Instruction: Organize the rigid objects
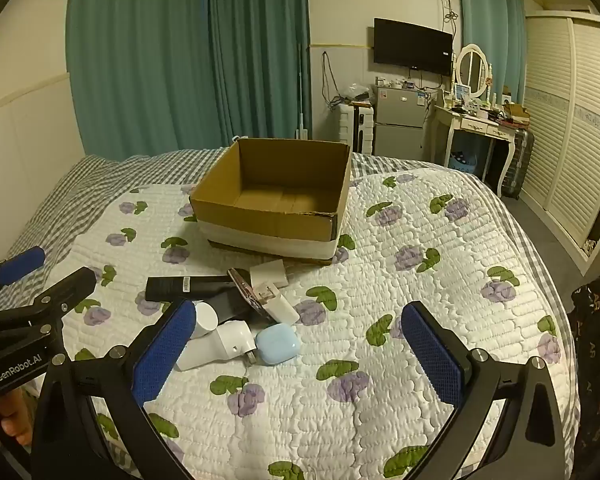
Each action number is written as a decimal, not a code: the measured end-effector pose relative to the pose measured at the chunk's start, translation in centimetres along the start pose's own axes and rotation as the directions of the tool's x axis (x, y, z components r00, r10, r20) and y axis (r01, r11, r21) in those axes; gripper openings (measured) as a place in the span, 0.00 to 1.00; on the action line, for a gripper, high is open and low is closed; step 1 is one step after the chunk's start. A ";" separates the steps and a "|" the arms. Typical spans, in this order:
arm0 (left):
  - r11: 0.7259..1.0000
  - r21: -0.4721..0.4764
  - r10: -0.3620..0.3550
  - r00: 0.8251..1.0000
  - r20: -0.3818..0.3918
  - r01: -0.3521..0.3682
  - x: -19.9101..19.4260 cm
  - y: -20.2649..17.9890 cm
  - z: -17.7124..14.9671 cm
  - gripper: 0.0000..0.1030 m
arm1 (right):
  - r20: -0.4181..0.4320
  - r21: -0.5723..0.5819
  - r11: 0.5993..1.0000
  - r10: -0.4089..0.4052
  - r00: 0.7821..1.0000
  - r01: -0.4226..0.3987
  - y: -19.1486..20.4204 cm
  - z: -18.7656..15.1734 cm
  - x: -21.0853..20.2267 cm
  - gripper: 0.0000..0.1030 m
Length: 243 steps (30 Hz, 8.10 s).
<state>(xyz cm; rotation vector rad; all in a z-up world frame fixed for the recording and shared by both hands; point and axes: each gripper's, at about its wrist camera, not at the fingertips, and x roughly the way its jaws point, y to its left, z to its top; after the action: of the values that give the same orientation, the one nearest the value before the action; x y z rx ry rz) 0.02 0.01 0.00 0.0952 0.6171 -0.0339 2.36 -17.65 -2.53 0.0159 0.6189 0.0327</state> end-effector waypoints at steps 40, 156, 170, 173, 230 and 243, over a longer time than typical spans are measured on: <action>1.000 -0.002 0.006 1.000 0.018 -0.006 -0.4 0.0 -0.2 0.86 | -0.004 -0.001 1.000 0.000 1.000 0.000 0.0 -0.2 0.1 1.00; 0.985 -0.009 -0.164 0.925 -0.343 0.172 13.9 1.4 -3.6 0.37 | -0.441 -0.171 0.981 0.007 0.897 -0.092 2.6 -5.4 18.8 0.52; 0.979 -0.001 -0.199 0.954 -0.223 0.204 8.2 -0.2 0.1 0.37 | -0.259 -0.178 0.979 0.048 0.965 -0.096 2.2 0.8 9.7 0.51; 0.979 -0.014 -0.202 0.961 -0.189 0.204 7.5 -0.2 2.5 0.37 | -0.217 -0.183 0.979 0.051 0.975 -0.092 2.1 2.8 8.1 0.51; 0.983 0.066 -0.164 0.983 -0.080 0.169 17.4 -2.7 17.6 0.66 | 0.005 -0.081 0.996 0.026 1.000 -0.025 -3.9 19.0 15.0 0.84; 0.990 0.069 -0.132 0.983 0.125 0.125 1.2 2.5 15.6 0.72 | 0.047 -0.131 0.991 -0.011 0.999 0.017 0.6 15.8 0.3 0.96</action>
<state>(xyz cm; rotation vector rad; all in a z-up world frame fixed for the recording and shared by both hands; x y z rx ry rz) 10.13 0.95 12.14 0.1106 0.4918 -0.1826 11.78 -17.16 10.13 -0.1146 0.5696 0.0594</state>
